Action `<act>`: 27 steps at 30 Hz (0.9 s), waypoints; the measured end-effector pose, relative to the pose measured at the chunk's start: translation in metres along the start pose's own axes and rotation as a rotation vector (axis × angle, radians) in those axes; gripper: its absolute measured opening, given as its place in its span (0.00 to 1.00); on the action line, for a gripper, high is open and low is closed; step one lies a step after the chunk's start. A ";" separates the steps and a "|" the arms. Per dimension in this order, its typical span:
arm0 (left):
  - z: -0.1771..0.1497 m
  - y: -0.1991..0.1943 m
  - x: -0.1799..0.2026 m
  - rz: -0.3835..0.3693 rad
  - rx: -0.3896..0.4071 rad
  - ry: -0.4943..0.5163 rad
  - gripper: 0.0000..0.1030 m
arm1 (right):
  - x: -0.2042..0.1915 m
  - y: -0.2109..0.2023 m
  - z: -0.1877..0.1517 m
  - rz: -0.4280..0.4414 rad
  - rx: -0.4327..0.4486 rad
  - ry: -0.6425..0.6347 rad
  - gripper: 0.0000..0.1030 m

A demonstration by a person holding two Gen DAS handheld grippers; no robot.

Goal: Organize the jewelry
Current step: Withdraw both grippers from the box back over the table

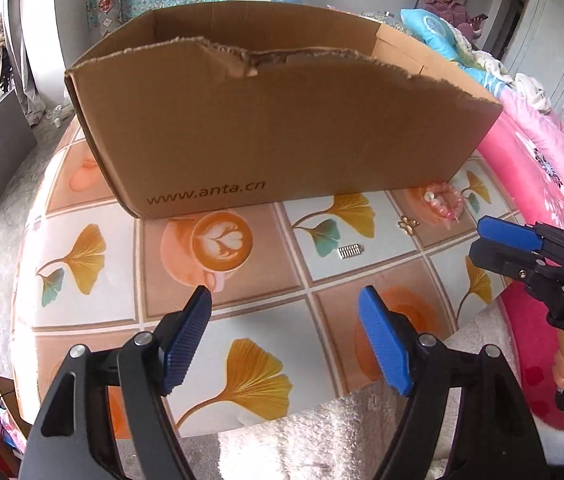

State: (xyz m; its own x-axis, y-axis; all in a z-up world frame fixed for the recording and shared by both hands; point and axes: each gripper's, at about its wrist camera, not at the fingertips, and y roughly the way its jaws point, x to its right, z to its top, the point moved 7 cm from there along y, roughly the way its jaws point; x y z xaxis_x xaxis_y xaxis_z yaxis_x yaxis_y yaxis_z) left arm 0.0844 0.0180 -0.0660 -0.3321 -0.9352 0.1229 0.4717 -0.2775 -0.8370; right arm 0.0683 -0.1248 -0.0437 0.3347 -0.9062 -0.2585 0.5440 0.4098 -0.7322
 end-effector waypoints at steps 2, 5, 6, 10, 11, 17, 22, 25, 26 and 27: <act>0.000 0.005 0.000 0.013 -0.008 0.000 0.72 | 0.000 0.003 -0.003 0.003 -0.011 0.001 0.43; -0.002 0.009 0.001 0.031 -0.010 0.008 0.73 | 0.003 0.009 -0.004 -0.005 -0.026 0.004 0.43; -0.001 0.009 0.002 0.039 -0.009 0.015 0.74 | 0.003 0.010 -0.004 -0.007 -0.030 0.006 0.43; -0.002 0.013 0.006 0.062 -0.012 0.042 0.77 | 0.004 0.011 -0.005 -0.010 -0.032 0.012 0.43; -0.003 0.014 0.007 0.068 -0.013 0.048 0.77 | 0.005 0.010 -0.006 -0.015 -0.030 0.012 0.43; -0.003 0.020 0.012 0.113 -0.017 0.068 0.80 | 0.013 0.005 -0.011 -0.022 -0.028 0.020 0.43; -0.002 0.024 0.015 0.127 -0.022 0.065 0.86 | 0.016 0.005 -0.012 -0.020 -0.039 0.022 0.43; 0.000 0.026 0.019 0.134 -0.027 0.064 0.90 | 0.014 0.008 -0.010 -0.021 -0.043 0.014 0.43; -0.002 0.028 0.021 0.134 -0.028 0.064 0.90 | 0.013 0.009 -0.010 -0.022 -0.045 0.012 0.43; -0.002 0.029 0.022 0.134 -0.030 0.065 0.92 | 0.012 0.009 -0.010 -0.022 -0.045 0.009 0.43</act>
State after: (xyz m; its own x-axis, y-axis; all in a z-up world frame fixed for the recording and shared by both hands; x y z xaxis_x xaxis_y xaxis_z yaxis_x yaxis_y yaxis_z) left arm 0.0889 -0.0105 -0.0890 -0.3198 -0.9471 -0.0251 0.4907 -0.1429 -0.8595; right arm 0.0697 -0.1330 -0.0592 0.3160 -0.9159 -0.2475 0.5156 0.3847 -0.7656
